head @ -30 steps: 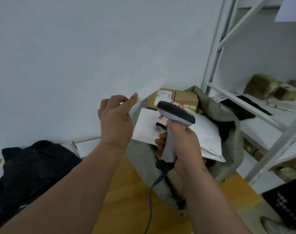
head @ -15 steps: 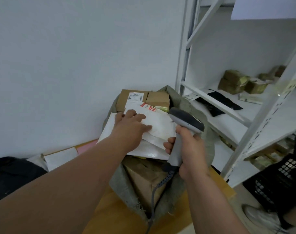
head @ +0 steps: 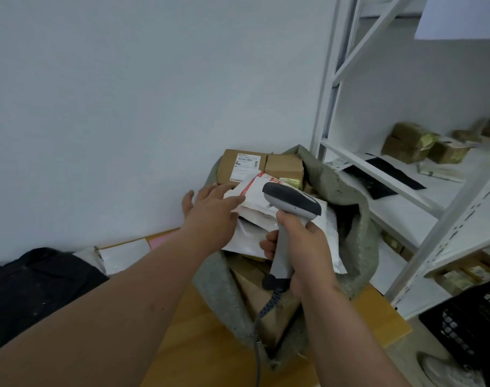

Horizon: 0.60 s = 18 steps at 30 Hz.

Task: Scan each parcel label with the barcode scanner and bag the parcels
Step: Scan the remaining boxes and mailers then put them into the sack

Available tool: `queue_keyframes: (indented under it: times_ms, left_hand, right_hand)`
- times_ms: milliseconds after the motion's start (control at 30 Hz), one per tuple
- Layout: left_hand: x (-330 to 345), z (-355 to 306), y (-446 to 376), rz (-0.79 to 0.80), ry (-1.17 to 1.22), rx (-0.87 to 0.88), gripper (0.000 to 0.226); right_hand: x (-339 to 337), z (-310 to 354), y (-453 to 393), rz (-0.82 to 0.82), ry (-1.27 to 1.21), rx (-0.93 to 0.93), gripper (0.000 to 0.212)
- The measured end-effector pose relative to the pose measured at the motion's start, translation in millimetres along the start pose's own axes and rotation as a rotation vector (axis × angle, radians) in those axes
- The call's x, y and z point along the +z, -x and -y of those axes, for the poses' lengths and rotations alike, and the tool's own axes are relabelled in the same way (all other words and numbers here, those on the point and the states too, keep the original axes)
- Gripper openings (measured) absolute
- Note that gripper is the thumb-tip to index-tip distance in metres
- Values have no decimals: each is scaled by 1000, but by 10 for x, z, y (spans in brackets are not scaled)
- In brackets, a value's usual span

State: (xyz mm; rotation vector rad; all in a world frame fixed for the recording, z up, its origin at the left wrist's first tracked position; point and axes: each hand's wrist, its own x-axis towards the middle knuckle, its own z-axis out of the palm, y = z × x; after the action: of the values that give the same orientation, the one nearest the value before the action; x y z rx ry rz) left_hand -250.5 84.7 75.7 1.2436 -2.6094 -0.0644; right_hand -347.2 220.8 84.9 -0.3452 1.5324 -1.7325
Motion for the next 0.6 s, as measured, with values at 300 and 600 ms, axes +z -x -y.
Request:
queue_keyframes:
  times_ms: [300, 600]
  left_hand:
    - [-57, 1114, 675, -40, 109, -201, 40]
    - [22, 2494, 1680, 103, 89, -445, 41]
  right_hand:
    - [892, -466, 503, 113, 101, 28, 16]
    - [1992, -1222, 922, 264, 204, 69, 20]
